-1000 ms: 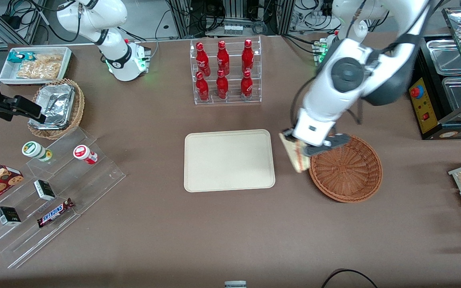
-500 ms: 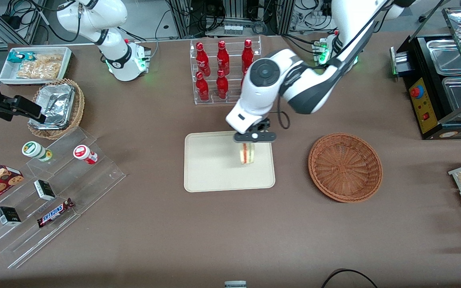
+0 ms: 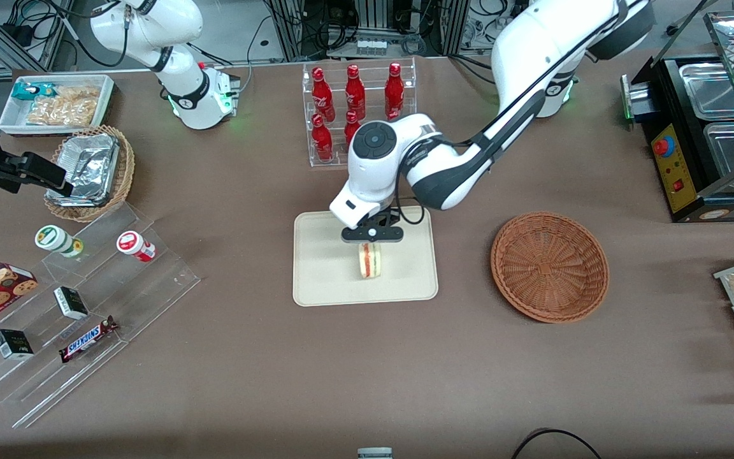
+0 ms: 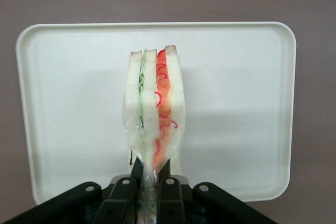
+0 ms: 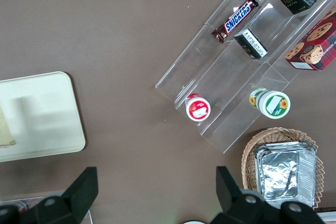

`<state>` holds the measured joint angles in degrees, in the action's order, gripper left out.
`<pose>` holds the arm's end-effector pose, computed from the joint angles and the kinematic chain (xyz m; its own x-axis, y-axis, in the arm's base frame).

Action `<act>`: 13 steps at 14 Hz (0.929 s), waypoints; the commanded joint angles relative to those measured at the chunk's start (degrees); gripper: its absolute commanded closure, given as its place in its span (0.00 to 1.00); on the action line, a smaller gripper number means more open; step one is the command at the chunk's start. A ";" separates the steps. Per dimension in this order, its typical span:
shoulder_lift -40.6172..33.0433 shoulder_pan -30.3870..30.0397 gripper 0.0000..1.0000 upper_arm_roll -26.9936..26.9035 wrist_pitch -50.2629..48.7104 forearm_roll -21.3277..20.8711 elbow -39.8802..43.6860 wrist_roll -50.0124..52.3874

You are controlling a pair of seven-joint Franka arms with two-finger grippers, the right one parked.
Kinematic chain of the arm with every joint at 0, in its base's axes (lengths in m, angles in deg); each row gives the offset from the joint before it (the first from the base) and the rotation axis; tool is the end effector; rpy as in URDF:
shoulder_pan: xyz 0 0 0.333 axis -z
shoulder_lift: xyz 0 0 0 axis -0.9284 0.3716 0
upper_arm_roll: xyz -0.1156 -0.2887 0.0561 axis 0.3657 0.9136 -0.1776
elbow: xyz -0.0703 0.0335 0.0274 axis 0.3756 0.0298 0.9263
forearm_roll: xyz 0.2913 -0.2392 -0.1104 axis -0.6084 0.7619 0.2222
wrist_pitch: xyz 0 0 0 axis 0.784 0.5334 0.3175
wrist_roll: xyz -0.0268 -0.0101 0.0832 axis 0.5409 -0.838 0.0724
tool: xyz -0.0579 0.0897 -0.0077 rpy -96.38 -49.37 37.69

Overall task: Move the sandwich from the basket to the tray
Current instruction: 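Open the left gripper to release the sandwich onto the tray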

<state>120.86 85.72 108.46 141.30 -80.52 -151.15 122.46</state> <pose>0.4830 -0.5230 0.3117 0.9988 0.0235 0.0422 0.0202 -0.9968 0.0768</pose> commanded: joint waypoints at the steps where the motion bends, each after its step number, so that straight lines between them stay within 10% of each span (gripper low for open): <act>1: 3.63 2.41 0.92 -0.31 -0.32 -3.31 4.26 2.91; 8: 6.89 5.31 0.83 -3.39 2.40 -4.99 3.91 3.00; 10: 6.72 5.31 0.38 -3.39 2.40 -4.90 2.69 3.00; 13: 4.62 5.05 0.01 -3.39 0.22 -4.99 2.68 5.28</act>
<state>127.38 90.05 105.67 143.51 -84.33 -148.73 124.91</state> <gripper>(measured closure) 0.573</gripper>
